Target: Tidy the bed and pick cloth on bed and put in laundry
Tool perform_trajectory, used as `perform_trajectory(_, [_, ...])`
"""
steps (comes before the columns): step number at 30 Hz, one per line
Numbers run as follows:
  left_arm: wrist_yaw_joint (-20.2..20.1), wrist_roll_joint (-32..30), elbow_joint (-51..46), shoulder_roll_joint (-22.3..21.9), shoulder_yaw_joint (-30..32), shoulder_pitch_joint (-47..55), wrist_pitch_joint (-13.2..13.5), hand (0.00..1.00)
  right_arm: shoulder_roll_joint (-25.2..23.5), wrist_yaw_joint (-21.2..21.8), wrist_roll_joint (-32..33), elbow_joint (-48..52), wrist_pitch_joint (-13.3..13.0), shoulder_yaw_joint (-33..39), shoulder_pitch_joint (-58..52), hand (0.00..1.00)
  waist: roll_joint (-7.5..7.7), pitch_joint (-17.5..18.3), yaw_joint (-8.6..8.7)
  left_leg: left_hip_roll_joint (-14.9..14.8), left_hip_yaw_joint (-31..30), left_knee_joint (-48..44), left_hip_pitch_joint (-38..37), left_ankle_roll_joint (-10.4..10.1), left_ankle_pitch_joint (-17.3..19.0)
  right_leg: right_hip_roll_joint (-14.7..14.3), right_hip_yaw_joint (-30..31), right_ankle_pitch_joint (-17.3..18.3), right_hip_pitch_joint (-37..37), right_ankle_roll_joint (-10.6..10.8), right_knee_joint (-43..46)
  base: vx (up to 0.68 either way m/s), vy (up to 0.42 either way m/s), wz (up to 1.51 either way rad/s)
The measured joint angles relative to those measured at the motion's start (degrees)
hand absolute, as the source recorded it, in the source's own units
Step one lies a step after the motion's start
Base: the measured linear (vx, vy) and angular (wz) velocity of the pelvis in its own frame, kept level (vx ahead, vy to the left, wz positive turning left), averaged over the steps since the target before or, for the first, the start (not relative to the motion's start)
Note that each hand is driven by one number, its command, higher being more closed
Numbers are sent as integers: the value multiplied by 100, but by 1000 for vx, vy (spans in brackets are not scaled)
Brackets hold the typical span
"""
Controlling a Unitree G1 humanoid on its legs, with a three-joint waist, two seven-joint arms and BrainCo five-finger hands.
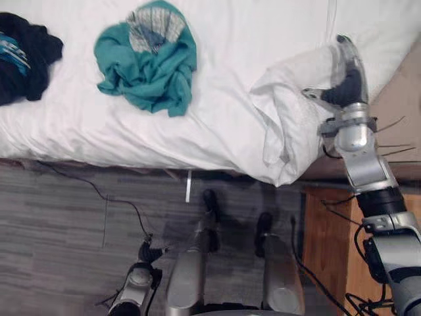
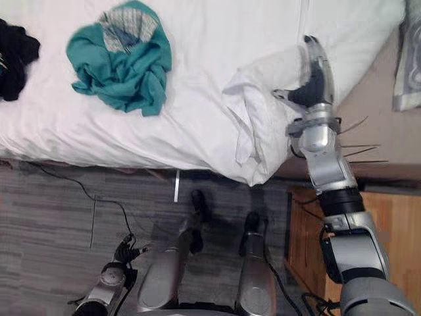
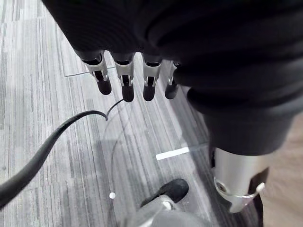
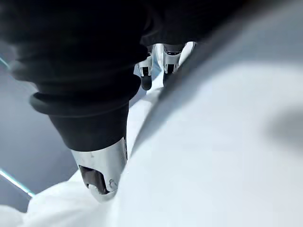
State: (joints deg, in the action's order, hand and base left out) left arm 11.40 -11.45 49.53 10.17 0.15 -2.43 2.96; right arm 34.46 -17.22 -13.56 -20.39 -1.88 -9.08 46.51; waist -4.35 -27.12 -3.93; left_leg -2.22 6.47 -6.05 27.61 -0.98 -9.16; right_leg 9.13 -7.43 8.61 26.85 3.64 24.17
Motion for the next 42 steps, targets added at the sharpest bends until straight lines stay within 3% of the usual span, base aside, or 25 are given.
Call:
perform_trajectory(6, [29,76,185,83,-238,-323,5,0,261,105,6,-89,-263,-199,192,100,-41,-24,26,-36,-10,1019,-148,-247,-444,-16,-17,15,432,-39,168,-39,-57,-3])
perform_trajectory(13, [27,60,166,101,-306,-360,12,0,377,249,-4,-412,-418,-260,267,100,-52,-27,140,-61,204,1148,-339,-200,-531,-55,132,-17,374,-45,112,17,-43,-13])
perform_trajectory(16, [27,61,121,102,-343,-355,15,0,394,263,0,-413,-420,107,-113,100,-63,-25,162,-70,220,1148,-569,-203,-528,-71,126,-37,76,-47,-34,66,-28,-4])
perform_trajectory(17, [27,61,24,101,-350,-334,14,0,393,245,5,-404,-420,376,-319,0,-62,-25,163,-68,214,1149,-638,-206,-524,-72,118,-37,-16,-47,-65,44,-24,3])
perform_trajectory(20, [25,61,-122,100,-350,-313,13,0,336,209,105,-408,-419,1212,-905,0,-64,-23,187,-69,183,1158,-788,-223,-493,-80,87,-61,-227,-32,-200,13,-7,1])
perform_trajectory(25, [0,63,-266,-3,-329,-76,-5,0,-72,-63,524,-794,-344,2819,-1899,0,-114,68,406,-65,165,1162,-973,-210,-439,-97,25,-234,-643,63,-648,12,16,0])
perform_trajectory(30, [-23,78,-272,-171,-181,185,-65,0,-515,-451,983,-1397,352,4243,-2976,0,-114,507,499,-57,179,1162,-1037,-267,-395,-114,-2,-461,-933,135,-1119,43,32,-1])
perform_trajectory(34, [-24,184,-261,-274,28,431,-164,0,-779,-697,1255,-1308,532,4877,-3644,0,-124,753,659,-64,233,1187,-1250,-289,-312,-128,12,-504,-1174,140,-1256,33,5,-10])
perform_trajectory(37, [-30,181,-164,-358,84,614,-247,0,-1006,-896,1307,-511,698,5284,-4104,0,-131,1039,764,-105,320,1196,-1358,-289,-219,-184,73,-529,-1297,171,-1383,15,-24,-18])
perform_trajectory(38, [-38,179,-146,-415,186,660,-276,0,-1096,-946,1300,-200,730,5403,-4188,100,-125,1090,805,-116,328,1196,-1414,-284,-203,-201,86,-540,-1372,157,-1445,15,-25,-14])
perform_trajectory(42, [-36,178,-7,-491,276,689,-316,0,-1269,-1368,1096,681,851,5623,-4127,100,-92,1215,801,-187,431,1198,-1432,-243,-157,-270,151,-718,-1440,130,-1666,-1,-23,-13])
